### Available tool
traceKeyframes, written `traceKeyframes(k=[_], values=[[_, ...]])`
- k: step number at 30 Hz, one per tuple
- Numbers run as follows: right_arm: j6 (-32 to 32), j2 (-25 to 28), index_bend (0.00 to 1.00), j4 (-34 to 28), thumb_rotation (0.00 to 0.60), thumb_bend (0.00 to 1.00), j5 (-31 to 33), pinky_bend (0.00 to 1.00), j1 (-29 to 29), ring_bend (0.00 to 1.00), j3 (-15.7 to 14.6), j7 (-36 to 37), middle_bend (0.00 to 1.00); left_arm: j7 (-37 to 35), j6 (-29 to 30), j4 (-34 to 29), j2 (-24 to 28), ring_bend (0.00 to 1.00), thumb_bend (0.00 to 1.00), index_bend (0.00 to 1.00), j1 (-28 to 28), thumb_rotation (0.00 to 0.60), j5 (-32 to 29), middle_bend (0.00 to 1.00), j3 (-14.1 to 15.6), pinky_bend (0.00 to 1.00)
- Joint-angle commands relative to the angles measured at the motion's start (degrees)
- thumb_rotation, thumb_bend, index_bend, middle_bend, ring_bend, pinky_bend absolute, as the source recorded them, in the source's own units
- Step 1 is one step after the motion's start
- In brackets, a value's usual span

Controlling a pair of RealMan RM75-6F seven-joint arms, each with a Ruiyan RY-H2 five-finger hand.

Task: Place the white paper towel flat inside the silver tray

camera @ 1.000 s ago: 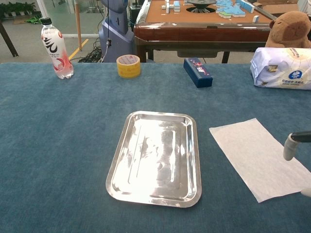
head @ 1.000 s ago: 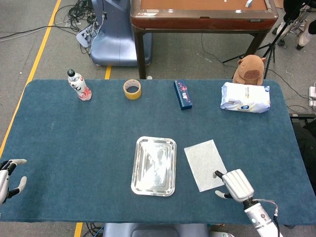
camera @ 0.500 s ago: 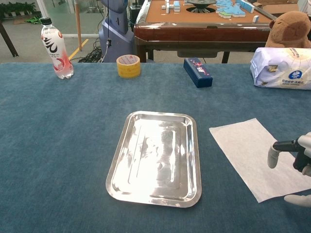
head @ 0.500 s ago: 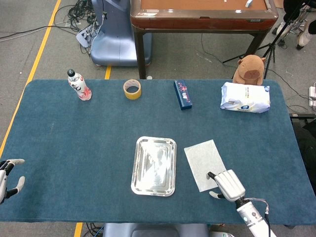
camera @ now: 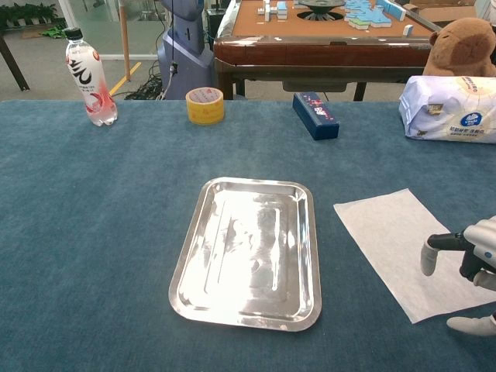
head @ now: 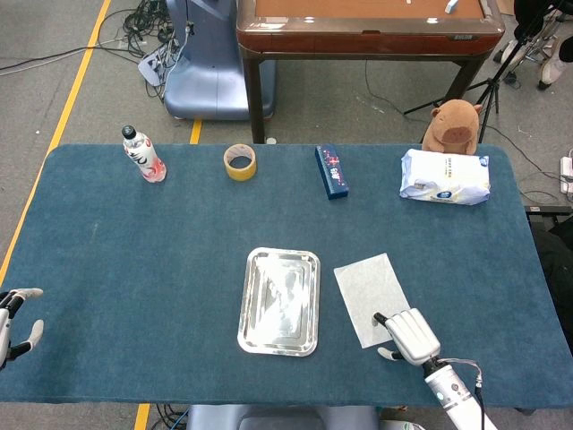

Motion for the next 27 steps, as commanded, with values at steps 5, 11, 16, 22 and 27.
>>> traceKeyframes(k=[5, 11, 16, 22, 27], values=[[-0.39, -1.21, 0.45, 1.40, 0.600, 0.07, 0.46, 1.00, 0.34, 1.00, 0.14, 0.26, 1.00, -0.05, 0.13, -0.04, 0.05, 0.23, 0.38, 0.29, 0.12, 0.600, 0.02, 0.31, 0.00, 0.40], [-0.48, -2.20, 0.45, 2.48, 0.600, 0.10, 0.71, 1.00, 0.61, 1.00, 0.25, 0.73, 1.00, -0.22, 0.35, -0.06, 0.16, 0.23, 0.38, 0.29, 0.26, 0.600, -0.04, 0.31, -0.08, 0.40], [-0.07, -2.70, 0.45, 3.13, 0.600, 0.12, 0.63, 1.00, 0.70, 1.00, 0.27, 1.16, 1.00, -0.30, 0.33, -0.11, 0.25, 0.23, 0.38, 0.29, 0.29, 0.600, -0.09, 0.31, -0.12, 0.40], [0.18, -3.29, 0.45, 3.91, 0.600, 0.18, 0.99, 1.00, 0.80, 1.00, 0.52, 1.75, 1.00, -0.29, 0.41, -0.07, 0.23, 0.23, 0.38, 0.29, 0.34, 0.600, -0.04, 0.31, -0.13, 0.40], [0.07, -3.64, 0.45, 4.05, 0.600, 0.26, 1.25, 1.00, 0.97, 1.00, 0.56, 2.58, 1.00, -0.11, 0.19, -0.10, 0.19, 0.23, 0.38, 0.29, 0.28, 0.600, -0.16, 0.31, -0.12, 0.40]])
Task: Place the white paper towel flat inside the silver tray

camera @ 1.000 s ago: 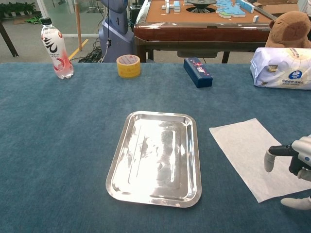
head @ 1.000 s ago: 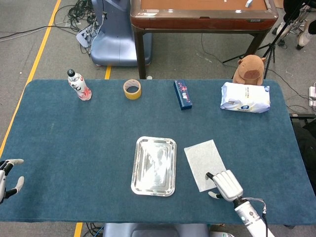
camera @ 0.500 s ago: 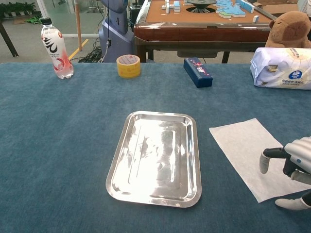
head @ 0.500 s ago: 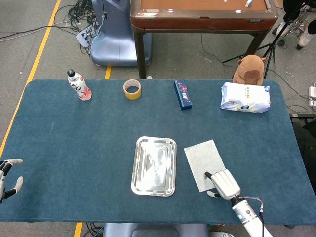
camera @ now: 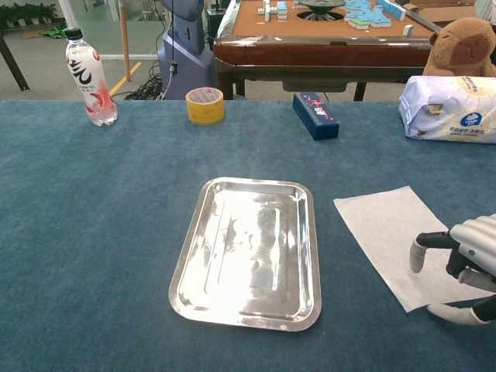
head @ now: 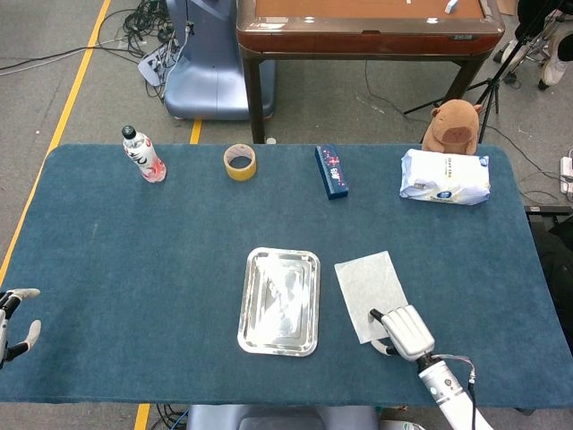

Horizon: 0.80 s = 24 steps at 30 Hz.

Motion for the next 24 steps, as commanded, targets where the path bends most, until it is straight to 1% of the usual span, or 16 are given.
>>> traceKeyframes(k=[1, 16, 19, 24], values=[[-0.21, -0.12, 0.45, -0.06, 0.600, 0.27, 0.24, 1.00, 0.11, 1.00, 0.02, 0.41, 1.00, -0.01, -0.04, 0.00, -0.02, 0.23, 0.38, 0.29, -0.03, 0.600, -0.01, 0.31, -0.02, 0.40], [-0.97, 0.28, 0.45, -1.54, 0.600, 0.32, 1.10, 1.00, 0.52, 1.00, -0.10, 0.98, 1.00, -0.13, -0.01, -0.08, 0.09, 0.23, 0.38, 0.29, 0.07, 0.600, -0.15, 0.31, -0.09, 0.40], [-0.98, 0.32, 0.45, -1.72, 0.600, 0.35, 1.12, 1.00, 0.60, 1.00, -0.12, 1.09, 1.00, -0.09, 0.00, -0.15, 0.11, 0.23, 0.38, 0.29, 0.08, 0.600, -0.18, 0.31, -0.11, 0.40], [-0.95, 0.34, 0.45, -1.84, 0.600, 0.44, 1.10, 1.00, 0.74, 1.00, -0.14, 1.47, 1.00, -0.20, 0.05, -0.16, 0.17, 0.23, 0.38, 0.29, 0.15, 0.600, -0.12, 0.31, -0.07, 0.40]])
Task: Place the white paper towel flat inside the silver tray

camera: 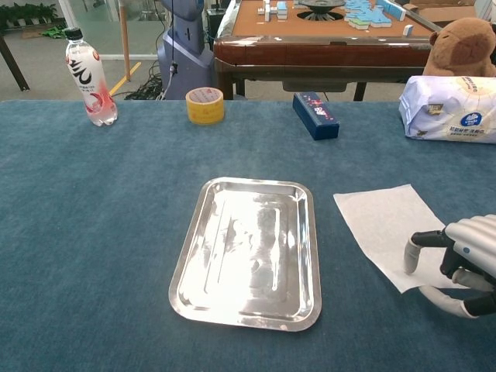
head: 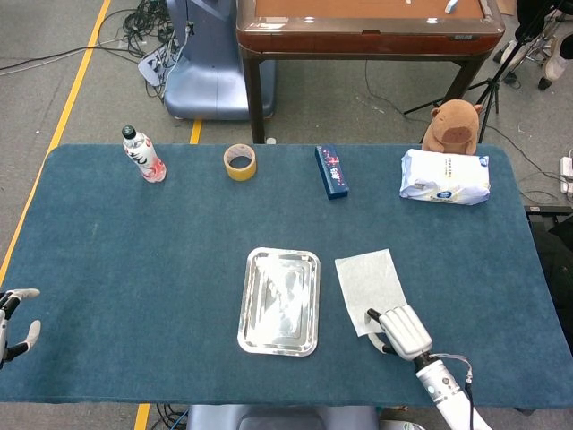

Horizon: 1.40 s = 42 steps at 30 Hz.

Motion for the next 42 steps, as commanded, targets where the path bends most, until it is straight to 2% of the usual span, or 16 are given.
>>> traceKeyframes(k=[1, 21, 42], values=[[-0.01, 0.01, 0.45, -0.06, 0.600, 0.45, 0.01, 1.00, 0.06, 1.00, -0.02, 0.16, 1.00, -0.01, -0.02, -0.04, 0.02, 0.23, 0.38, 0.29, 0.00, 0.600, 0.01, 0.31, 0.01, 0.40], [0.50, -0.09, 0.45, -0.20, 0.600, 0.62, 0.72, 1.00, 0.15, 1.00, 0.44, 1.86, 1.00, 0.01, 0.04, -0.09, 0.08, 0.23, 0.38, 0.29, 0.06, 0.600, -0.01, 0.31, -0.05, 0.40], [3.12, -1.57, 0.52, -0.74, 0.600, 0.67, 4.17, 1.00, 0.61, 1.00, 5.49, 1.62, 1.00, -0.29, 0.26, -0.30, 0.33, 0.23, 0.38, 0.29, 0.24, 0.600, -0.08, 0.31, -0.14, 0.40]])
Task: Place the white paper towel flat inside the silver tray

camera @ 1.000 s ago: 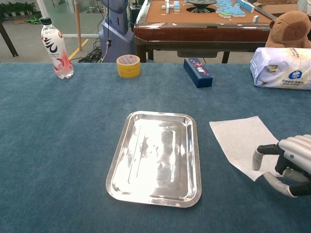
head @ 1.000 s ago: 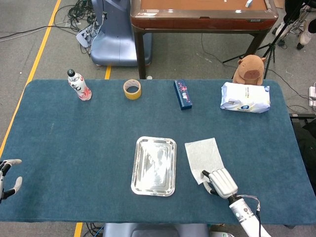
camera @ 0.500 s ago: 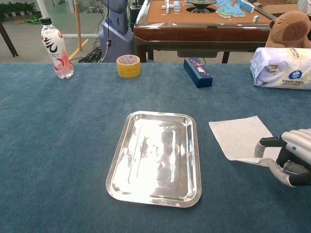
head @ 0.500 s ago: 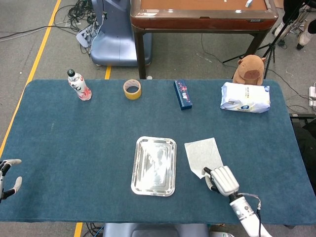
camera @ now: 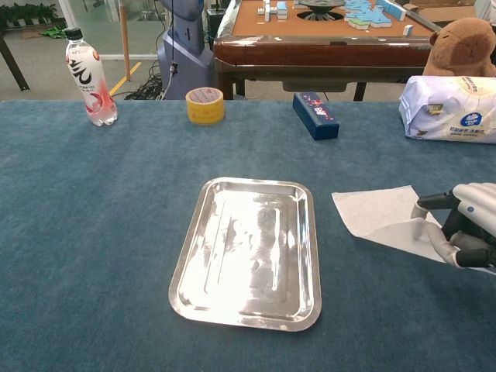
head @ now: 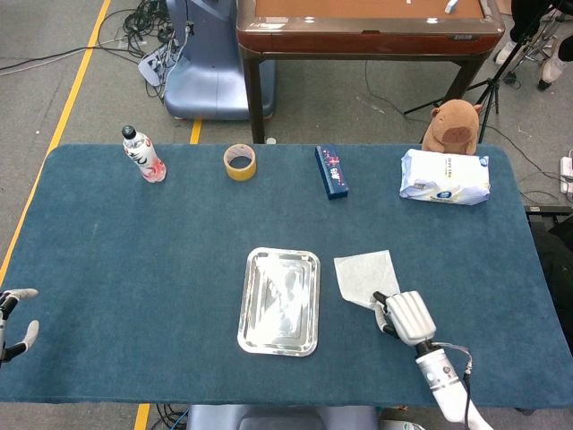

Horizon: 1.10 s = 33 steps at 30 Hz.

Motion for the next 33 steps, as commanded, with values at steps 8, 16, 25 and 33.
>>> traceKeyframes(k=[8, 16, 25, 33], values=[[1.76, -0.28, 0.52, -2.43, 0.600, 0.67, 1.35, 1.00, 1.07, 1.00, 3.29, -2.17, 1.00, -0.14, 0.19, -0.15, 0.15, 0.23, 0.38, 0.29, 0.10, 0.600, 0.08, 0.31, -0.04, 0.40], [0.07, -1.60, 0.52, -3.31, 0.600, 0.68, 2.25, 1.00, 4.09, 1.00, 5.93, -4.83, 1.00, -0.08, 0.24, -0.26, 0.26, 0.23, 0.38, 0.29, 0.21, 0.600, 0.11, 0.31, 0.05, 0.40], [-3.26, -4.20, 0.52, -3.34, 0.600, 0.68, 4.05, 1.00, 7.94, 1.00, 8.08, -7.97, 1.00, -0.33, 0.32, -0.36, 0.41, 0.23, 0.38, 0.29, 0.22, 0.600, 0.24, 0.31, -0.01, 0.40], [-5.05, -6.42, 0.52, -5.05, 0.600, 0.68, 4.71, 1.00, 10.89, 1.00, 8.89, -11.37, 1.00, -0.75, 0.81, -0.50, 0.72, 0.23, 0.38, 0.29, 0.53, 0.600, 0.39, 0.31, 0.00, 0.40]])
